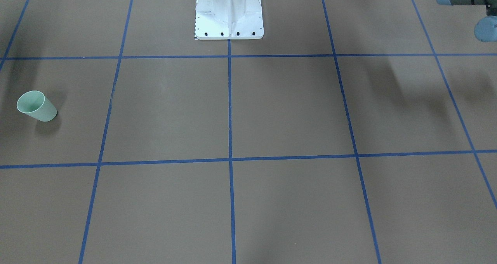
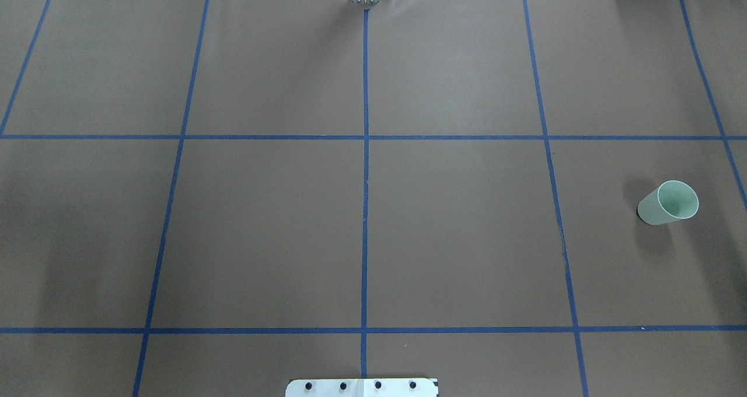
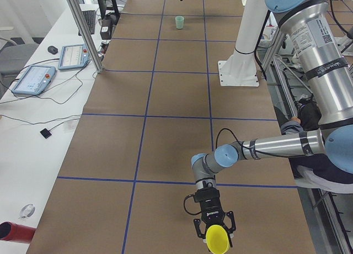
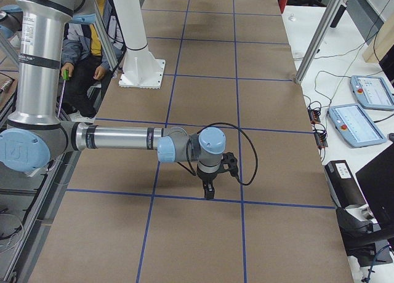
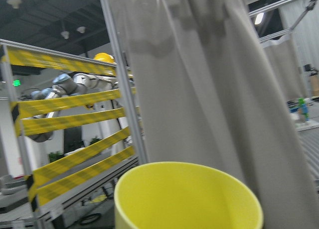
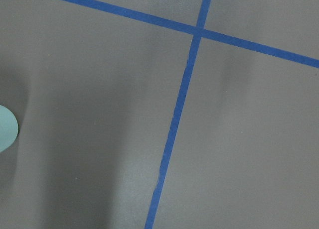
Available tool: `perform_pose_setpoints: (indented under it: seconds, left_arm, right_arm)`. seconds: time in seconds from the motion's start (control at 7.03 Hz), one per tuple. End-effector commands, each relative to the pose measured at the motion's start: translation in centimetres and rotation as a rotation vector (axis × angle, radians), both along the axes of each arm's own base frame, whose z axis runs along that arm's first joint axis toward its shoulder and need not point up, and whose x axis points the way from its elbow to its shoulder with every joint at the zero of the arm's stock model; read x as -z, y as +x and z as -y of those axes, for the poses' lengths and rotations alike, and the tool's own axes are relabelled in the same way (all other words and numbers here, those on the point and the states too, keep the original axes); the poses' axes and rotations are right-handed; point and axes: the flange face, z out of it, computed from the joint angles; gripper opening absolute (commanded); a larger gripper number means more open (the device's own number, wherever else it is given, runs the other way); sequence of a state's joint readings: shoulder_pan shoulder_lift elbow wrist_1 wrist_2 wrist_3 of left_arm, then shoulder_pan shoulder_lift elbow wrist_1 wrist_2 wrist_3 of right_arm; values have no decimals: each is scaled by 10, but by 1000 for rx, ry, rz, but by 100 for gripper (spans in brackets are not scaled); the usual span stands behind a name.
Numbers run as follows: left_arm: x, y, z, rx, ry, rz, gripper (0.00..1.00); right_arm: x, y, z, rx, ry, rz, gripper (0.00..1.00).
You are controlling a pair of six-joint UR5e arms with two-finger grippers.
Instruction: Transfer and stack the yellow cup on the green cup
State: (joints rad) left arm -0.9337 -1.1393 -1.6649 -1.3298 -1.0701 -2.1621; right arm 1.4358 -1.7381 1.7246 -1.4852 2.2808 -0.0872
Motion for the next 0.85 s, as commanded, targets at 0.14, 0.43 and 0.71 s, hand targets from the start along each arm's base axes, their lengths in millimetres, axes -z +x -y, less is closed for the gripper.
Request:
perform_pose_setpoints:
  seconds: [0.14,0.43,0.71]
  left_arm:
    - [12,-34,51,-322,281,-194,32]
    - [64,-26,118,-614,500,-201,32]
    - [129,22,184,-740,741,-417,30]
  right_arm:
    - [0,-1,0,2,-3,1,100]
    - [0,-4,0,6,-5,1,100]
    - [1,-5,1,6,-4,12,100]
